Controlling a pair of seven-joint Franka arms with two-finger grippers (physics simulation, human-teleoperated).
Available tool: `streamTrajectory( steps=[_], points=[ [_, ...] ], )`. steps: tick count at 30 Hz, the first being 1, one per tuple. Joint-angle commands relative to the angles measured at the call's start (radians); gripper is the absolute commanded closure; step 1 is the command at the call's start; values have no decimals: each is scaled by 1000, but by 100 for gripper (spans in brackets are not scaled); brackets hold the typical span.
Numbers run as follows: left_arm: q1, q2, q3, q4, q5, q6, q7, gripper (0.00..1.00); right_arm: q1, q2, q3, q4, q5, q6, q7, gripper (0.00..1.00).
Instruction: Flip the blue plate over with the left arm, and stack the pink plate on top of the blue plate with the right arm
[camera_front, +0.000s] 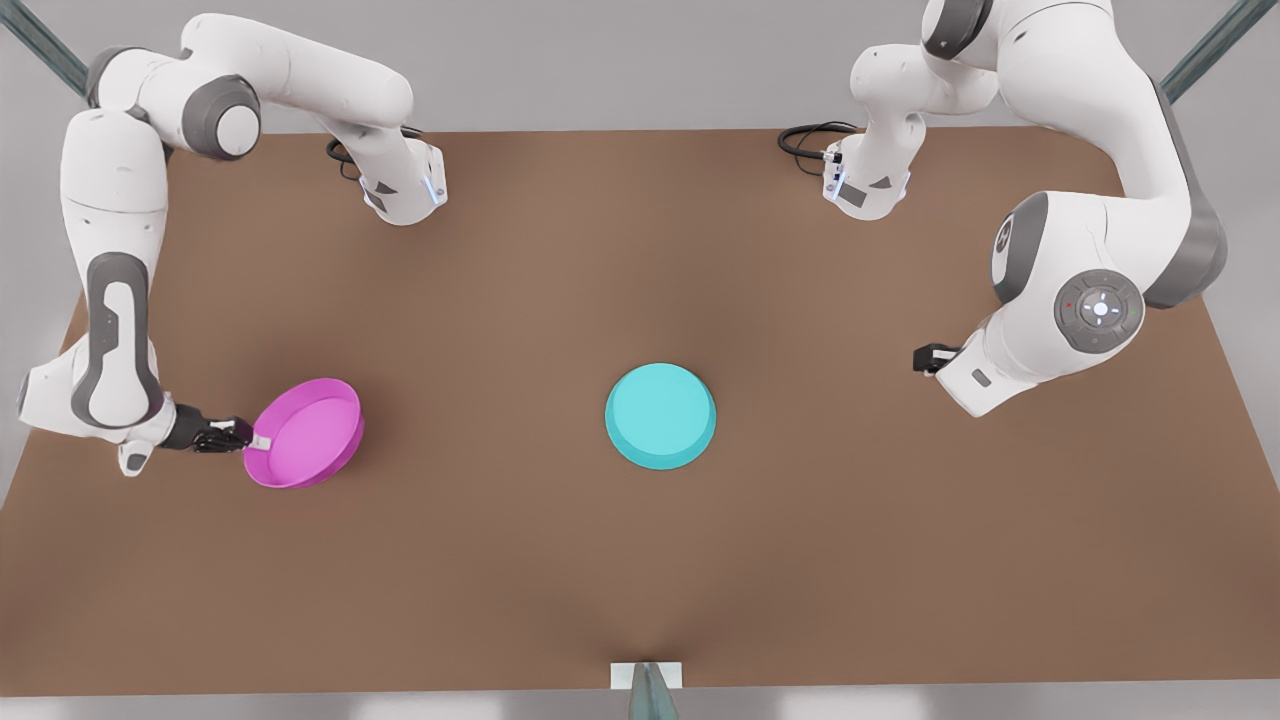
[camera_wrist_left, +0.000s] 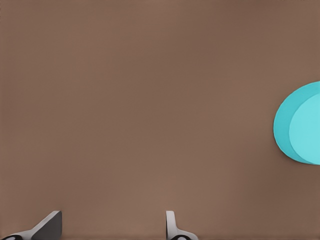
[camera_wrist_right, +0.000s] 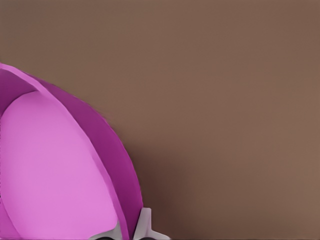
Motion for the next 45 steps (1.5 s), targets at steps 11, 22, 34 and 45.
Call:
streamTrajectory(
  steps=[11,22,34,45],
  points=[
    [3,12,11,0,11,8,5,0,432,-168,-112,-152,36,98,257,79],
    [7,21,20,0,12,14,5,0,936,-200,-244,-183,167,209,687,79],
    [14,28,35,0,12,26,13,0,1441,-105,-333,-152,289,473,1151,79],
    [9,28,35,0,12,26,8,0,1441,-122,-356,-149,283,463,1151,3]
  ],
)
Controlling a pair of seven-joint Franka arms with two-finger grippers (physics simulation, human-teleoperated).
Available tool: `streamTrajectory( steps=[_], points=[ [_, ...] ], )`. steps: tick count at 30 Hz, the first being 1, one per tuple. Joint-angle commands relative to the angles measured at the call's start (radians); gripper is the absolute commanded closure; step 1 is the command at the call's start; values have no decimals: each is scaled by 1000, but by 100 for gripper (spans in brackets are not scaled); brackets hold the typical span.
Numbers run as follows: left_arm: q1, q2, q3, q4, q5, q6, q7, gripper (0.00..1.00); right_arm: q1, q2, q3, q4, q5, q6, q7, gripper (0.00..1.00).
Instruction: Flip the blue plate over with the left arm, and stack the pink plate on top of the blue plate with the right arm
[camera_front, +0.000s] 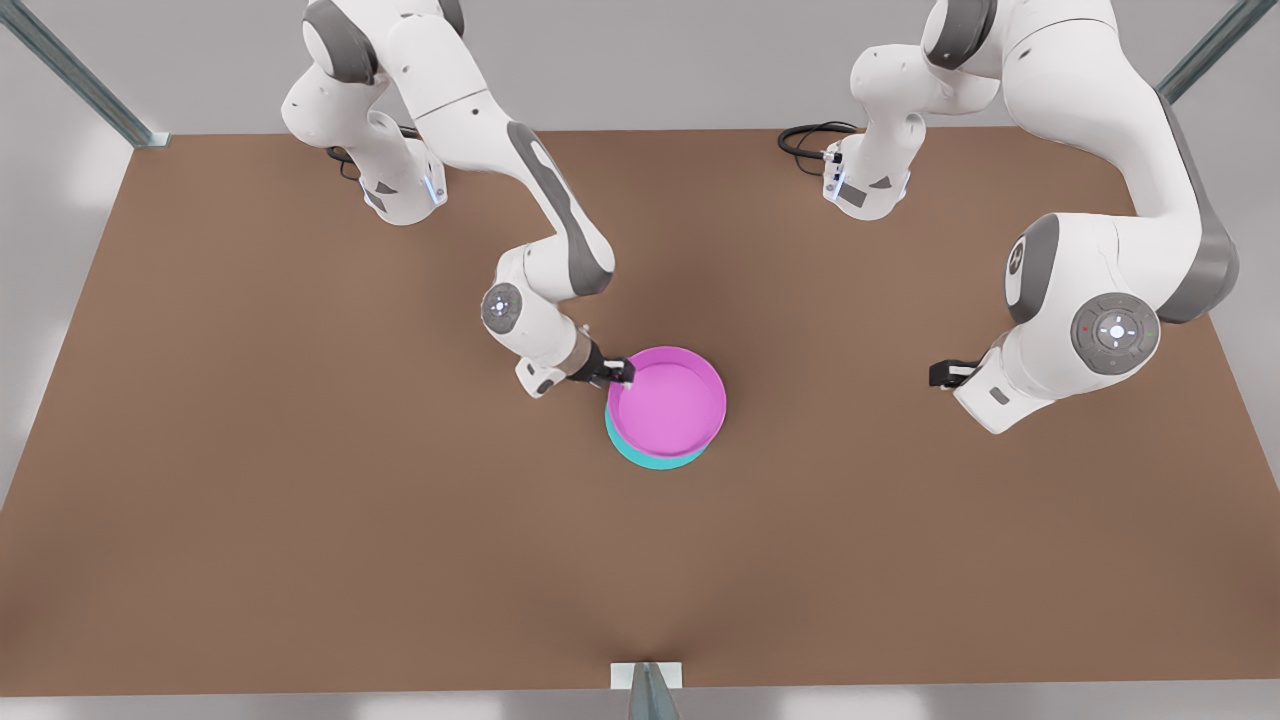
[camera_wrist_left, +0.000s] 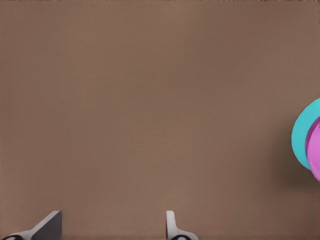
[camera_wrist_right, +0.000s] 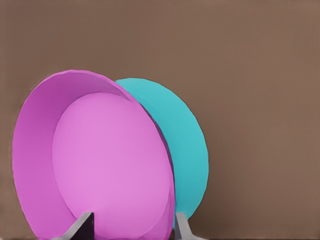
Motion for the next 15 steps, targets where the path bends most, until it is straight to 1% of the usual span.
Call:
streamTrajectory(
  steps=[1,2,3,4,5,6,7,8,9,10,11,12,13,15],
  points=[
    [0,0,0,0,0,0,0,0,-3,-26,-1,-17,-1,-1,-13,2],
    [-2,0,0,0,0,0,0,0,-17,-97,-11,-54,-6,-17,-39,1],
    [-2,0,0,0,0,0,0,0,-58,-134,-14,-65,-19,-24,-76,0],
    [-2,-2,0,0,0,-2,0,0,-152,-160,-11,-39,-128,-73,-122,0],
    [-3,-2,0,0,0,-2,0,0,-225,-168,-11,24,-294,-167,-134,0],
    [-3,-3,0,0,0,-2,1,0,-316,-204,-6,66,-449,-289,-137,0],
    [-3,-5,0,0,0,-2,5,0,-406,-264,17,66,-614,-352,-194,0],
    [-3,-5,0,2,-1,-2,6,0,-543,-290,118,101,-783,-420,-192,0],
    [-3,-5,0,3,-1,-2,6,0,-689,-303,241,159,-929,-516,-191,0],
    [-3,-3,-2,6,-1,-2,6,0,-843,-290,345,270,-983,-676,-194,0],
    [-5,-3,-2,8,-3,-2,6,0,-1017,-293,462,293,-989,-695,-195,0],
    [-5,-3,-3,8,-3,0,6,0,-1057,-313,466,294,-989,-701,-195,0],
    [-5,-5,-3,9,-3,0,6,0,-1057,-318,430,296,-987,-724,-200,0],
    [-5,-3,-6,11,-3,-2,6,0,-1055,-301,420,322,-990,-741,-195,0]
  ],
)
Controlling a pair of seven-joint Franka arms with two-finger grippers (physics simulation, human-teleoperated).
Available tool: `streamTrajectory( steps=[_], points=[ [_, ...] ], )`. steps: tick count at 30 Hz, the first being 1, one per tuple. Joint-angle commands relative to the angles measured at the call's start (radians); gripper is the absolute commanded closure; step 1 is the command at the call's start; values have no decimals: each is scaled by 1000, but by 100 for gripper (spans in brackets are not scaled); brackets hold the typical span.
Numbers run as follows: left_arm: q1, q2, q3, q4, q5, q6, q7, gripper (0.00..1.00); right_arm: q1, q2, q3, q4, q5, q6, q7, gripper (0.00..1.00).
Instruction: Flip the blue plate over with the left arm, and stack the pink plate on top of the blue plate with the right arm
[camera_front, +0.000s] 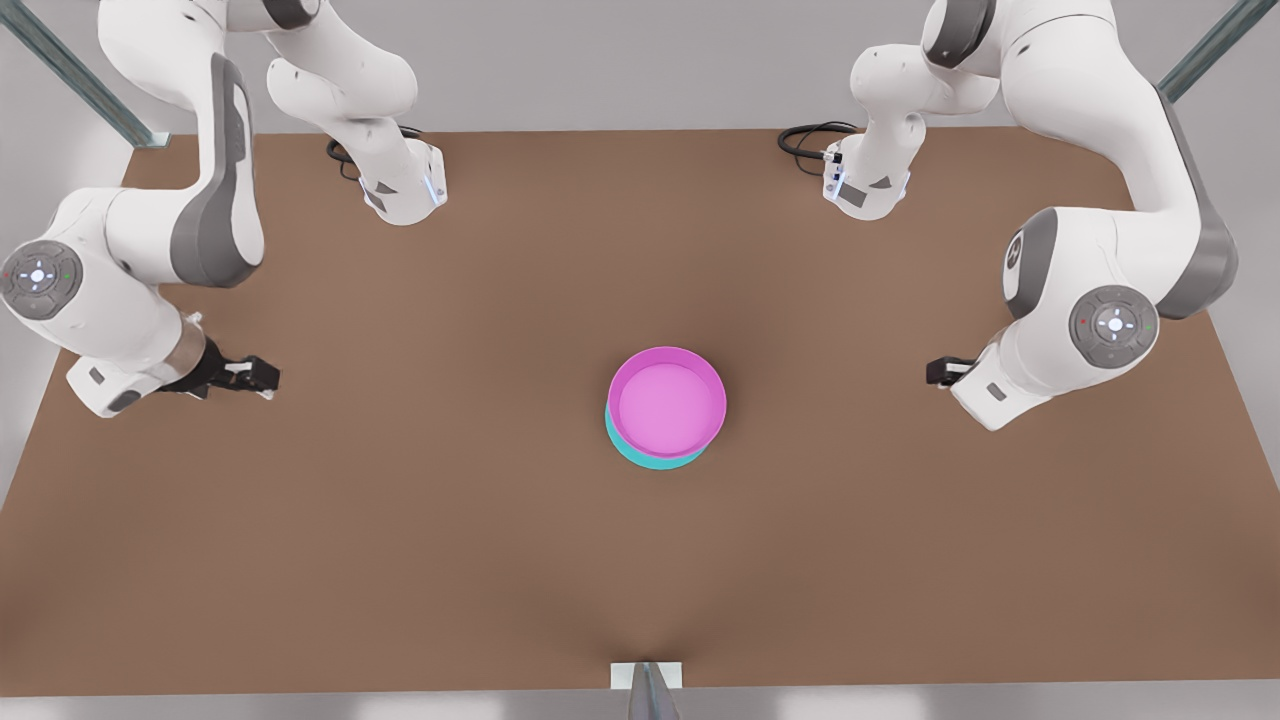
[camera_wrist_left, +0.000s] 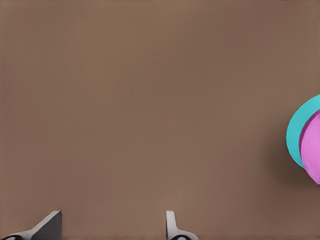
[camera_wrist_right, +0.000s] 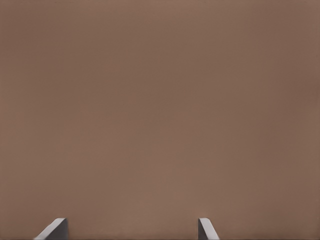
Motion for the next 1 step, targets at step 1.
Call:
streamTrajectory(
  steps=[1],
  points=[
    [0,0,0,0,0,0,0,0,1,4,0,4,0,0,-2,0]
  ],
)
